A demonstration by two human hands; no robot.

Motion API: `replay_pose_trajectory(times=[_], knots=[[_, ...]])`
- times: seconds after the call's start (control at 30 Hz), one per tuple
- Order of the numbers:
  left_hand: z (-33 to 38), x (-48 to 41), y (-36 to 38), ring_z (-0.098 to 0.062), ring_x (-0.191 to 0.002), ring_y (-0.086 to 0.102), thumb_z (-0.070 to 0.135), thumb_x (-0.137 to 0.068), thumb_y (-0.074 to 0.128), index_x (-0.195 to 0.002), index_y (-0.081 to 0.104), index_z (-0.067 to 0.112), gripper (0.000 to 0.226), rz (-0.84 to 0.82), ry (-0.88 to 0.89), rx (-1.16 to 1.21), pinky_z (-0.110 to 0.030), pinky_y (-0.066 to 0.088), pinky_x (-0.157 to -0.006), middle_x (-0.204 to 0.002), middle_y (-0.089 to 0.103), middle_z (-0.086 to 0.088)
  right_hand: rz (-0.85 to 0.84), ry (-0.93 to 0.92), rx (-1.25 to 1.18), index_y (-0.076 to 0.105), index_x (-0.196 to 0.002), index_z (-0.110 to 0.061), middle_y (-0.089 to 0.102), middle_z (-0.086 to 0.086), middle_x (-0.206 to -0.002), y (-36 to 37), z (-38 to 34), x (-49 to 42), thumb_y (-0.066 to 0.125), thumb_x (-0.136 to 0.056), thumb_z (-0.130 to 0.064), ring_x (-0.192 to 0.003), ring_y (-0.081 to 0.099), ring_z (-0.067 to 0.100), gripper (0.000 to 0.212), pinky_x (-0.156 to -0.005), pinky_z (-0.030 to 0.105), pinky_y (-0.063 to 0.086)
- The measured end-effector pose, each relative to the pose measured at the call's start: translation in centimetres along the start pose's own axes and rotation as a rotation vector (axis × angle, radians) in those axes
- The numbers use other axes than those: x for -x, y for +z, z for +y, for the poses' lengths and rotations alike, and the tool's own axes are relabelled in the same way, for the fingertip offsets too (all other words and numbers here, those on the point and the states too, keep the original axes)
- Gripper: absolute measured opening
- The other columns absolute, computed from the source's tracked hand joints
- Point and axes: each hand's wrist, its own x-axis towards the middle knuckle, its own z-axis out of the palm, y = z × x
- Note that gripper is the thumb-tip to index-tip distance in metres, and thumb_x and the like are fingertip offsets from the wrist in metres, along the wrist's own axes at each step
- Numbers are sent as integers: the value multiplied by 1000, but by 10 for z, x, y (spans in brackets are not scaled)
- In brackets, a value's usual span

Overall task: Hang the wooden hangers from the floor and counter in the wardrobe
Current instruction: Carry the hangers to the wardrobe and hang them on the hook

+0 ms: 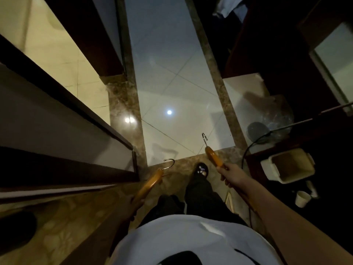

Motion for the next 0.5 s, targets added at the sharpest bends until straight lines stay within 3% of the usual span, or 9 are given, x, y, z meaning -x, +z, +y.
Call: replay_pose_trajectory(times=[0.07,0.13,0.2,0.43,0.5], knots=[[15,-10,-2,-19,-62,53,28,-92,54,-102,59,6,25,3,-25,49,-28,43,-56,-73,54,-5,-32,-13,28,53,-99,-12,51,4,-69,-15,-17,-22,43,-97,-21,-55,45,13,13,-49,22,37],[40,-22,-3,-17,-58,51,22,-91,58,-90,59,8,14,85,-14,47,-26,41,-49,-69,54,-8,-57,-4,56,54,-101,-12,52,4,-70,-33,-27,-46,43,-97,-21,-55,45,13,15,-49,21,37],[78,-29,-5,-18,-61,55,23,-90,58,-91,59,12,12,124,-31,35,-24,43,-48,-73,57,-8,-76,20,71,56,-106,-9,52,5,-71,-54,-31,-70,43,-97,-23,-56,45,13,21,-49,21,38],[206,-78,-12,-26,-77,64,28,-90,58,-97,62,10,19,164,-34,79,-30,52,-59,-86,64,-13,-91,200,44,55,-113,-8,56,10,-77,-140,-30,-133,45,-96,-32,-66,56,20,31,-56,27,43],[246,-92,-16,-28,-83,66,27,-90,57,-96,62,11,18,176,-23,105,-36,56,-69,-88,65,-13,-44,226,69,57,-112,-13,61,17,-90,-162,-29,-145,46,-95,-36,-80,61,27,31,-65,33,50]])
